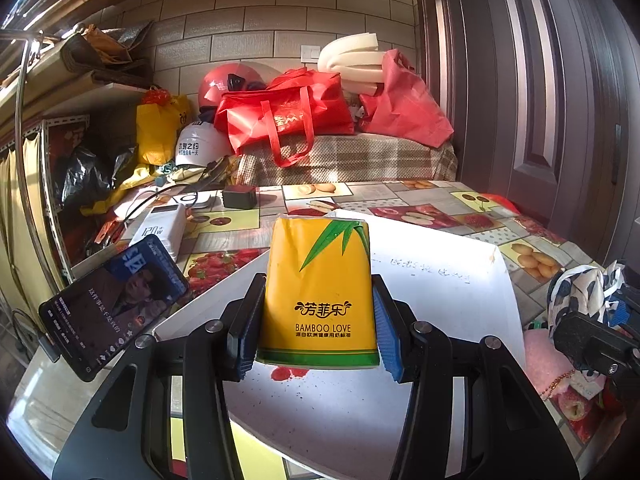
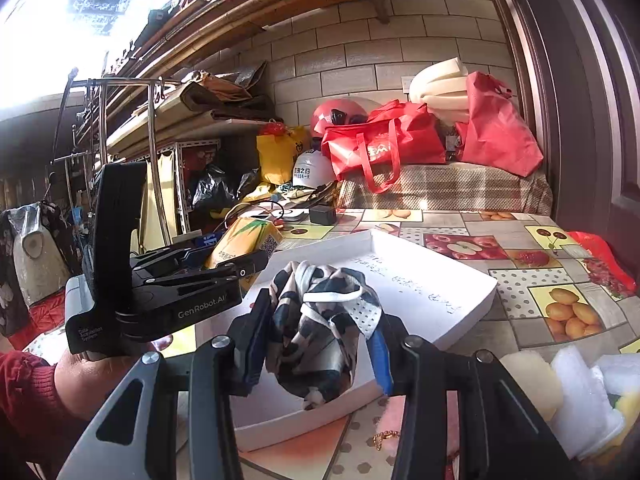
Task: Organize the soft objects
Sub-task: 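Carry the tissue pack and patterned cloth into the white tray and open both tools, then withdraw both tools from the tray back toward the pile of soft items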
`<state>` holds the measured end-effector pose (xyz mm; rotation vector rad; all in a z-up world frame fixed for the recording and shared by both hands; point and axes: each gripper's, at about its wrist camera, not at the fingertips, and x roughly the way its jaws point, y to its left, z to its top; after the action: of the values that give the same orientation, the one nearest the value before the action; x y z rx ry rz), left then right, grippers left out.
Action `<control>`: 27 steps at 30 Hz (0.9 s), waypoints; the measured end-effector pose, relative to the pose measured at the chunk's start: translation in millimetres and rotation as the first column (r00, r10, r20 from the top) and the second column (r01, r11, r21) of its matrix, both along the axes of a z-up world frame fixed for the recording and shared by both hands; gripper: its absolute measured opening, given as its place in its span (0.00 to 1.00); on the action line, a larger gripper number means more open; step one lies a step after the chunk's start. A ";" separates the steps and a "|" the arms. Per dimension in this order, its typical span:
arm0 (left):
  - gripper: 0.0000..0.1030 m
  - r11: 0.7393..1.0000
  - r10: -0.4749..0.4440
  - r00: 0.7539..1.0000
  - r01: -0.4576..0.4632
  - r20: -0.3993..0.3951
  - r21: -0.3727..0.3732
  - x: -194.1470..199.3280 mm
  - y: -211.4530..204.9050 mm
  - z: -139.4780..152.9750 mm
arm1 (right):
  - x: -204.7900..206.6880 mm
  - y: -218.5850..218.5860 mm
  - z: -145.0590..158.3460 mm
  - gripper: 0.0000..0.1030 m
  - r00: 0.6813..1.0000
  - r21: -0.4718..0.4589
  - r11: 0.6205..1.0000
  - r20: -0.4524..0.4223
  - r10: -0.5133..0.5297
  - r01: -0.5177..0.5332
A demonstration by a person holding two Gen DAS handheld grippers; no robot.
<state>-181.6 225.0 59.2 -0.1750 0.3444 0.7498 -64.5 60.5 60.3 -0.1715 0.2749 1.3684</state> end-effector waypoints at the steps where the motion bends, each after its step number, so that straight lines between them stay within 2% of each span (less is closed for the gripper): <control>1: 0.48 1.000 -0.001 1.000 0.001 -0.005 -0.010 1.6 2.6 -0.3 | 2.6 6.1 -1.5 0.42 1.000 -0.009 1.000 -0.010 -0.009 0.009; 4: 0.48 1.000 -0.007 1.000 0.007 -0.020 -0.021 6.2 5.6 -1.2 | 8.8 23.7 -3.7 0.42 0.999 -0.033 0.999 -0.040 -0.033 0.032; 8: 0.48 0.999 -0.015 0.999 0.014 -0.047 -0.036 14.8 11.4 -2.8 | 9.1 41.8 -4.8 0.42 0.999 -0.058 0.997 -0.024 -0.049 0.047; 14: 0.48 0.992 -0.011 0.996 -0.001 -0.090 -0.128 23.2 29.1 -9.7 | 14.5 61.3 -7.8 0.44 0.996 -0.116 0.991 -0.045 -0.076 0.070; 17: 0.48 0.990 -0.007 0.996 -0.006 -0.091 -0.143 22.8 31.0 -11.1 | 19.9 63.0 -9.1 0.45 0.993 -0.136 0.987 -0.068 -0.092 0.082; 19: 0.49 0.991 -0.002 0.995 -0.011 -0.096 -0.135 24.1 29.0 -11.0 | 20.8 65.1 -9.8 0.51 0.993 -0.150 0.985 -0.074 -0.092 0.080; 21: 0.57 0.993 0.009 0.995 -0.021 -0.102 -0.117 25.0 25.8 -10.3 | 19.9 67.8 -10.6 0.64 0.993 -0.167 0.983 -0.068 -0.095 0.082; 22: 0.66 0.993 0.030 0.994 -0.041 -0.103 -0.107 24.2 25.6 -9.6 | 19.9 67.7 -10.4 0.72 0.993 -0.168 0.982 -0.066 -0.102 0.090; 23: 0.74 0.993 0.044 0.994 -0.054 -0.096 -0.109 21.6 26.6 -9.3 | 21.2 66.2 -10.5 0.75 0.991 -0.165 0.981 -0.068 -0.118 0.106; 24: 0.79 0.991 0.047 0.995 -0.057 -0.088 -0.118 19.6 28.5 -9.4 | 24.5 65.1 -10.5 0.82 0.987 -0.161 0.979 -0.077 -0.138 0.124; 26: 1.00 0.988 0.057 0.995 -0.068 -0.084 -0.137 17.5 32.9 -10.4 | 30.8 62.9 -10.7 0.86 0.982 -0.155 0.978 -0.107 -0.155 0.138; 27: 1.00 0.987 0.057 0.995 -0.068 -0.082 -0.143 16.9 34.1 -10.8 | 33.7 62.3 -10.6 0.88 0.979 -0.154 0.977 -0.120 -0.167 0.147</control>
<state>-164.7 259.2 48.4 -0.2962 0.4702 0.7954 -30.7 122.8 49.7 -0.1755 0.4900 1.2043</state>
